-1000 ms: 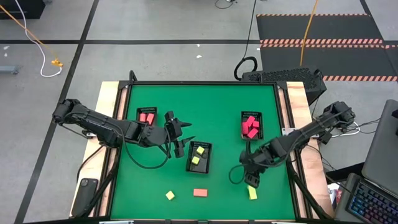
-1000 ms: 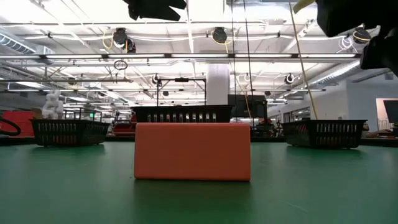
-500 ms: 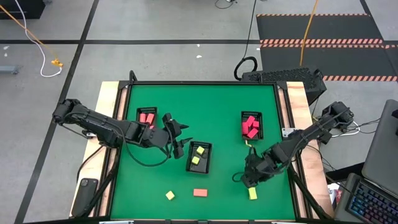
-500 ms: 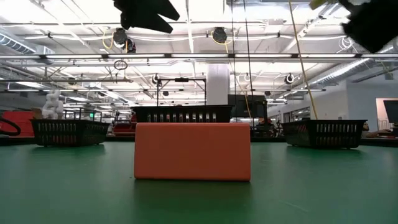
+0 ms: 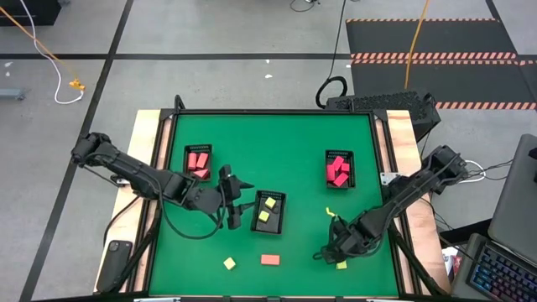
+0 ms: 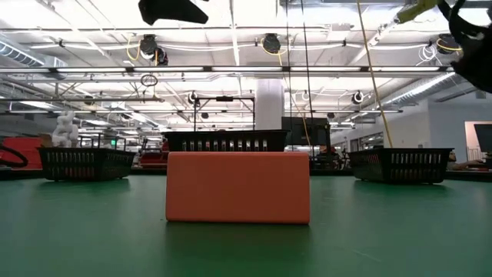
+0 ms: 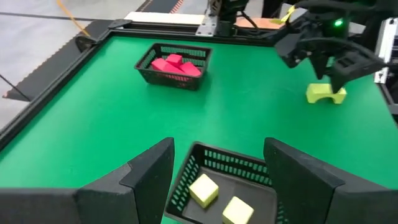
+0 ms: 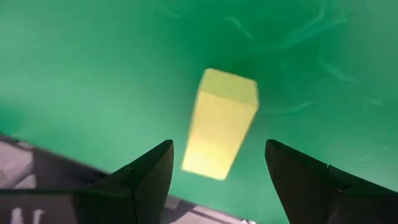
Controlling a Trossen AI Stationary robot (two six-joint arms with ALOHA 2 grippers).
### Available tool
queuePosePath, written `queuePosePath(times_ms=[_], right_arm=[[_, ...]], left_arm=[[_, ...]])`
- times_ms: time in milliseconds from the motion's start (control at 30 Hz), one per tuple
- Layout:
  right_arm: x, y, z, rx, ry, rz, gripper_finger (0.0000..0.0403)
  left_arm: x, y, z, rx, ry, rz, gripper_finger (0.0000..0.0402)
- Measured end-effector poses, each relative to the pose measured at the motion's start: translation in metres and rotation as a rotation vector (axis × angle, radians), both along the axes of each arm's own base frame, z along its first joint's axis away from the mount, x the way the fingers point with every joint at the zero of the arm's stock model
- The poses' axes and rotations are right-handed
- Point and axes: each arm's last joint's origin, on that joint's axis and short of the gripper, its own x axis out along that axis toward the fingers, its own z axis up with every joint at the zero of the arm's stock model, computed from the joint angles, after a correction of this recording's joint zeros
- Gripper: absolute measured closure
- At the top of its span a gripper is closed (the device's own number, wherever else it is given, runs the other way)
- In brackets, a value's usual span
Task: Sort & place blocks by color
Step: Put the light green block into the center black basket
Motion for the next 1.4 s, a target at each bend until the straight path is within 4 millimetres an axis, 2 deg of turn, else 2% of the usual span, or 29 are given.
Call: queuePosePath(times_ms=[267,567,800,1067,1400], right_arm=[[-0.001,0.001,-0.008,-0.069,0.008,-0.003,0.0183],[-0.004,0.012,-0.018,-0.058,0.036,0.047,0.0279],[-0.002,0.017,-0.015,-0.025,-0.039,0.098,0.0281],[0.003,0.016,0.003,-0.080,-0.278,0.170,0.0281],[0.036,0.003,0.022,-0.296,-0.748,0.336,0.0281]], left_arm=[[-0.004,-0.012,0.000,-0.023,-0.006,-0.033,0.0151],[-0.007,-0.018,0.000,-0.037,-0.010,-0.046,0.0151],[-0.008,-0.020,0.001,-0.041,-0.017,-0.055,0.0151],[-0.007,-0.023,0.003,-0.093,-0.047,-0.041,0.0151],[-0.014,-0.034,0.002,-0.035,-0.035,-0.088,0.0151]])
